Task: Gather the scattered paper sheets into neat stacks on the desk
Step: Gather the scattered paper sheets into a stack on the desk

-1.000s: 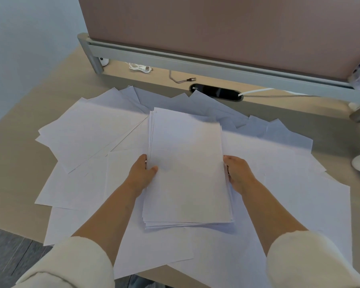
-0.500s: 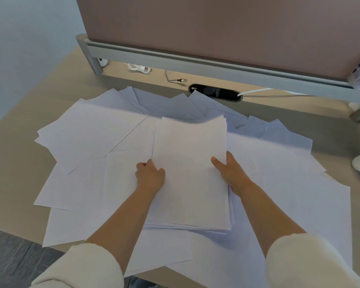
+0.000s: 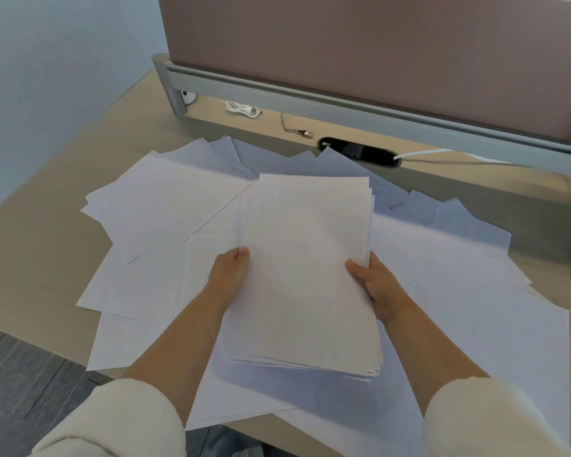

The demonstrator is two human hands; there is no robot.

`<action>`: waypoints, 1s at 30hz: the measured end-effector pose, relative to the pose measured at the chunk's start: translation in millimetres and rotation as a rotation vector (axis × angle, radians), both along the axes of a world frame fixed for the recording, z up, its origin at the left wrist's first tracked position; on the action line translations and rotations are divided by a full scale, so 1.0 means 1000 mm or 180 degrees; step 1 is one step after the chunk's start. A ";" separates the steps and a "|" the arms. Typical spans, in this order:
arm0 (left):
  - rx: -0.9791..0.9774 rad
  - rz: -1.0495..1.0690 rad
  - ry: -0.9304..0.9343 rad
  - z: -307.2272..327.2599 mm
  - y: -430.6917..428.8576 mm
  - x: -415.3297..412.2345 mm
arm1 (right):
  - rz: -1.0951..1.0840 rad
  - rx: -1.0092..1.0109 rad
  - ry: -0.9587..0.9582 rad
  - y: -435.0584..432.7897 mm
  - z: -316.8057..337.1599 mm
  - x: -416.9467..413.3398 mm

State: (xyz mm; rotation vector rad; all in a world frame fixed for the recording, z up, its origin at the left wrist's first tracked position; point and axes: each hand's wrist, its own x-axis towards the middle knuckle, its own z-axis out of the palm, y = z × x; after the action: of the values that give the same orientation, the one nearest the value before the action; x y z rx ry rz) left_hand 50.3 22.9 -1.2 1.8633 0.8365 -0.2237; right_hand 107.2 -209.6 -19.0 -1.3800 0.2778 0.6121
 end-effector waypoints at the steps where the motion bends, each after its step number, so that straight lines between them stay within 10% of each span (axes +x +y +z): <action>1: -0.0153 0.0012 -0.0120 0.002 0.003 -0.002 | 0.0048 0.0052 -0.0023 0.002 0.003 -0.001; 12: -0.1527 0.0945 -0.0698 -0.001 0.050 -0.062 | 0.0640 -0.0002 0.0347 0.037 0.004 -0.028; 20: -0.0824 0.1405 -0.0295 -0.027 0.066 -0.094 | 0.0690 -0.1473 -0.0230 0.072 -0.017 -0.036; 30: -0.1331 0.1383 -0.0536 -0.027 0.072 -0.100 | 0.0599 -0.1200 -0.0473 0.069 -0.012 -0.043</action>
State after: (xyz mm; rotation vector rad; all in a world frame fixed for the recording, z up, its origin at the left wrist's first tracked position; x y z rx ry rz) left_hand -49.3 94.5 -28.5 1.2594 0.9698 0.0322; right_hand 64.1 -140.4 -30.8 -1.8211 0.1478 0.6287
